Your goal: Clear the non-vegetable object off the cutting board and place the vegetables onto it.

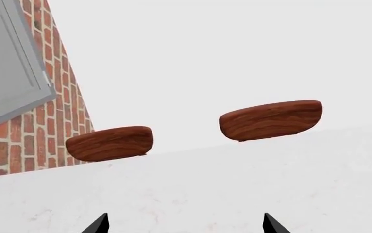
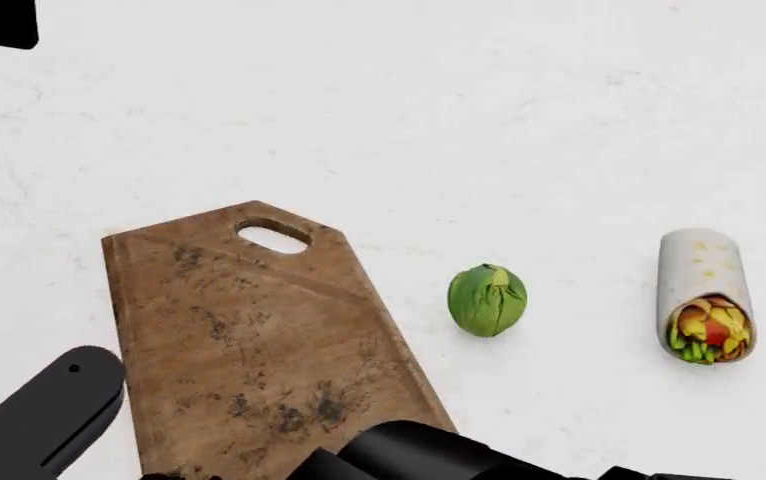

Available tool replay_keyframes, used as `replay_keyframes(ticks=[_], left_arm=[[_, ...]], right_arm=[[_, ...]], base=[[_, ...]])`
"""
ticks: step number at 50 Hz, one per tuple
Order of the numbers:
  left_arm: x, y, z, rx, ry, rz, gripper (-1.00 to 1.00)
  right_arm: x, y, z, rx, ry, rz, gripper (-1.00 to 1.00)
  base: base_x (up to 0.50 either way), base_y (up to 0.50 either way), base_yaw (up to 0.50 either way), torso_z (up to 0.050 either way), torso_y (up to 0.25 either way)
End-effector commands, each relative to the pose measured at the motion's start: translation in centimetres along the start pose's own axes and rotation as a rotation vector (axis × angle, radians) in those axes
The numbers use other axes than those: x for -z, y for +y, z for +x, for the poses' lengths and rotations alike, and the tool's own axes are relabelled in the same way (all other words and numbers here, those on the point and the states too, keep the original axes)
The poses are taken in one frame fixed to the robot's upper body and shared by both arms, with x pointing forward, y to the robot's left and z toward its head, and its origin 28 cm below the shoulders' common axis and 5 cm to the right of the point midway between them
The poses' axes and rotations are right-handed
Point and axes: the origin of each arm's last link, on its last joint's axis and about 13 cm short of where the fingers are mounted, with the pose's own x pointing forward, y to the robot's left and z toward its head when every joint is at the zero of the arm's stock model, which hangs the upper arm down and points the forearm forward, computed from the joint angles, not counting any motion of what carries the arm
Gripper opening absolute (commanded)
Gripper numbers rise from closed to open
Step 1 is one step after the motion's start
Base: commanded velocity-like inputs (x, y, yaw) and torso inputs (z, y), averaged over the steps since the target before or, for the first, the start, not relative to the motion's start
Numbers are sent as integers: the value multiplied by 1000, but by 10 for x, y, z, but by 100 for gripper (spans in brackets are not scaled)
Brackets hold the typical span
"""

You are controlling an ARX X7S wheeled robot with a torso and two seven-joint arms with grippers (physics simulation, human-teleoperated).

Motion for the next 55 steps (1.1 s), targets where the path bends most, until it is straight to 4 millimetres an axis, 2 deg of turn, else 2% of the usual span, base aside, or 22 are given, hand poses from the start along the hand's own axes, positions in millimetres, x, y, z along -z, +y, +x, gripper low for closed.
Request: replay_keyframes(ticks=[1,11,22,39,40,50,55], left_arm=[[0,-4,1,28,-14,-17,100],[1,-3,2,27,-12,-19,100],[4,-5,3,28,-10,-21,100],[6,-5,2,29,-9,-22,100],[6,-5,2,29,-10,-22,100],[2,-4,2,30,-14,-19,100],[4,-5,2,32,-14,-17,100]], right_arm=[[0,4,7,-42,-12,-18,100],[5,3,15,-47,11,-31,100],[20,2,27,-39,59,-65,100],[30,2,36,-57,108,-53,100],[31,2,36,-57,109,-54,-100],[27,3,31,-45,99,-77,-100],[15,1,19,-18,47,-103,-100]], base=[[0,0,0,0,0],[0,0,0,0,0],[0,0,0,0,0],[0,0,0,0,0],[0,0,0,0,0],[0,1,1,-1,0],[0,0,0,-2,0]])
